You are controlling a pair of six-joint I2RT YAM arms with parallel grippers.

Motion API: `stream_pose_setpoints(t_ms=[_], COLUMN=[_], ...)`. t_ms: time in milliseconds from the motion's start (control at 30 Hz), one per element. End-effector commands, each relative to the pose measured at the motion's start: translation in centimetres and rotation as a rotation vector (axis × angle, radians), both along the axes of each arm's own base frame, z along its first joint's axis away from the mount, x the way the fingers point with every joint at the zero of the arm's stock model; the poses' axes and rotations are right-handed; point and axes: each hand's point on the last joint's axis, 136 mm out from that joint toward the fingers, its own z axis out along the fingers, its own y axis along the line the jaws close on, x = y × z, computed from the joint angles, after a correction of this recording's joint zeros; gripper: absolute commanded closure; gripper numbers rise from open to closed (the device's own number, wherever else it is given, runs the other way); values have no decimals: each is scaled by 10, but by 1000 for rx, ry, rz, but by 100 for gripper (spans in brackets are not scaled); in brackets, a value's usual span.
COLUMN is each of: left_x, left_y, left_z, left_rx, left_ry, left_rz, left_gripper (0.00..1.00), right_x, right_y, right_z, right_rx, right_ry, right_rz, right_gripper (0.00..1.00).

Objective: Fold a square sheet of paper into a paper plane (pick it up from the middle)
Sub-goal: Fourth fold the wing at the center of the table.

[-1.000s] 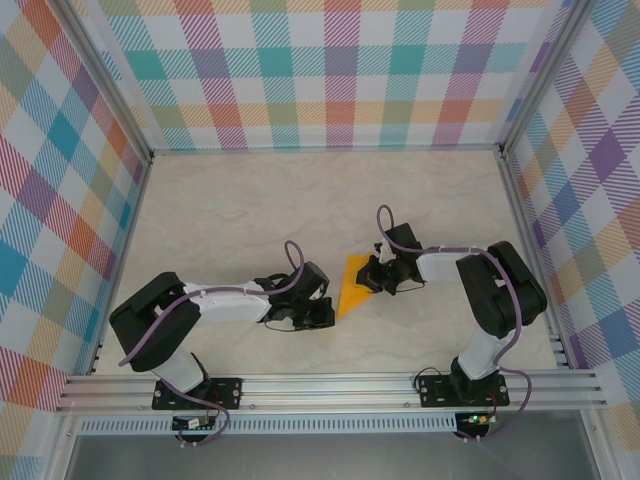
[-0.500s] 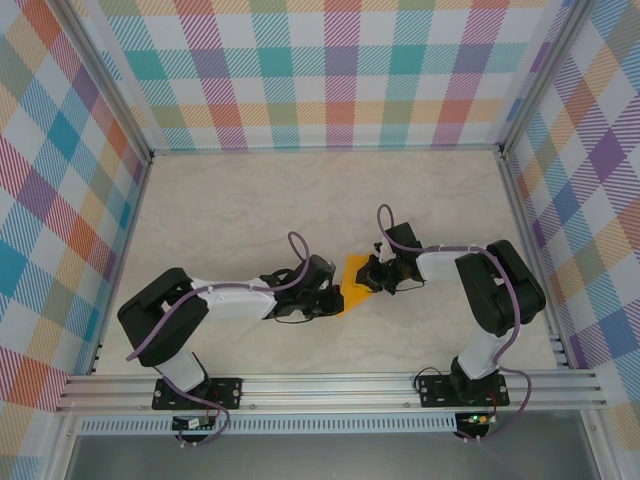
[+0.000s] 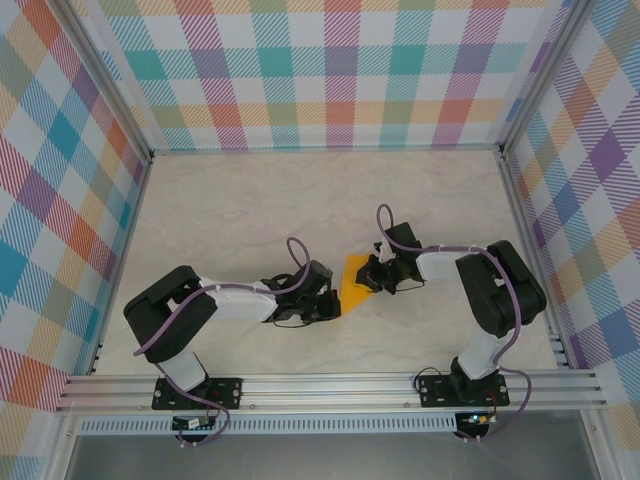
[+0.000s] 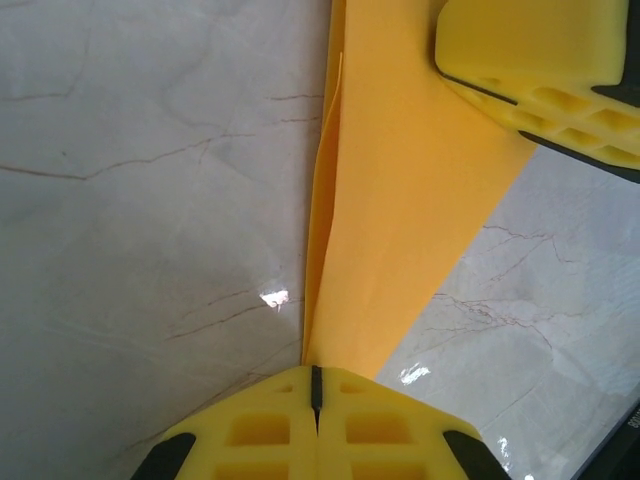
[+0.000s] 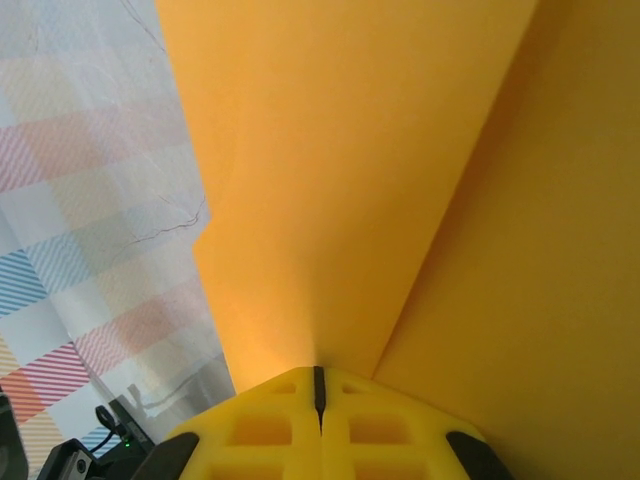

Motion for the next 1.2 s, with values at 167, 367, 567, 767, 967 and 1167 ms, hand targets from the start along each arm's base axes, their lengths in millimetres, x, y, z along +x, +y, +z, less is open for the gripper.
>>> stream_pose_setpoints(t_ms=[167, 367, 567, 767, 967, 1167], left_x=[-15, -15, -15, -15, -14, -3], left_y=[16, 16, 16, 17, 14, -6], left_z=[-27, -26, -25, -25, -20, 22], left_rx=[83, 84, 85, 88, 73, -76], left_ry=[61, 59, 60, 62, 57, -32], left_rz=[1, -2, -5, -1, -5, -17], left_gripper=[100, 100, 100, 100, 100, 99], right_x=[-11, -35, -48, -51, -56, -56], right_y=[7, 22, 31, 34, 30, 25], right_z=[34, 27, 19, 7, -8, -14], right_rx=[-12, -16, -14, -21, -48, -77], right_ry=[-71, -36, -14, 15, 43, 43], right_rz=[91, 139, 185, 202, 206, 197], right_gripper=[97, 97, 97, 97, 98, 98])
